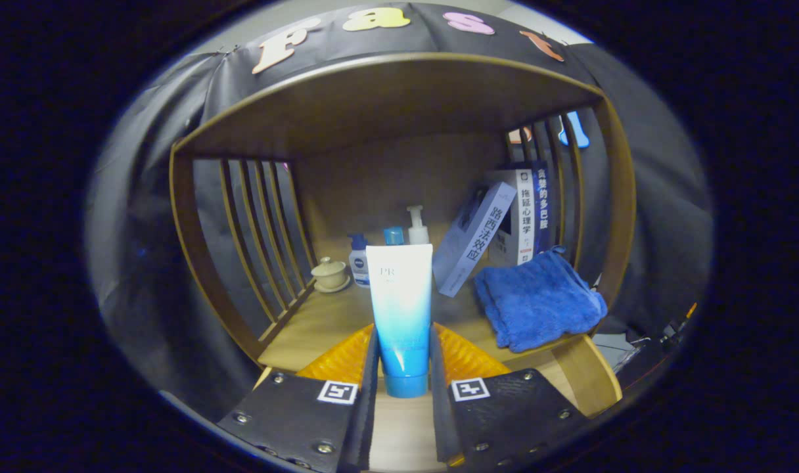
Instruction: Pull open the drawer, take out the items inside it, and place them on the countertop above the cabinet.
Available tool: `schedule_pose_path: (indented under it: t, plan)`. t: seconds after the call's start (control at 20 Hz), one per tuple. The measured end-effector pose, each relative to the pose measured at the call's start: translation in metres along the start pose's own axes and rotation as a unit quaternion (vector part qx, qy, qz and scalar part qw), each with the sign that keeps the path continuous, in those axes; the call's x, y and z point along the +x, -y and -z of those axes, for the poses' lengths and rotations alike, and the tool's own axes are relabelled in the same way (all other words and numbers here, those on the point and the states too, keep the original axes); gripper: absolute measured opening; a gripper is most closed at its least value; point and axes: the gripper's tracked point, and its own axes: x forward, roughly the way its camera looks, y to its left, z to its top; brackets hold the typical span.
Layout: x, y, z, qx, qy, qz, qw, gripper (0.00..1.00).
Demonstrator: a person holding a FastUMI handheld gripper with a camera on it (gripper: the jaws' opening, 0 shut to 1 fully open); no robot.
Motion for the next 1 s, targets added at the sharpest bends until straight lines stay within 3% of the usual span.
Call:
schedule_pose_path:
  t: [0.45, 0.85, 1.0]
  plan:
    - [0.068, 0.002, 0.052, -0.036, -0.040, 0.027, 0.998, 0.38]
    - [0.106, 0.012, 0.050, -0.039, -0.025, 0.049, 0.998, 0.38]
    - [0.104, 0.018, 0.040, -0.055, 0.002, 0.065, 0.996, 0.49]
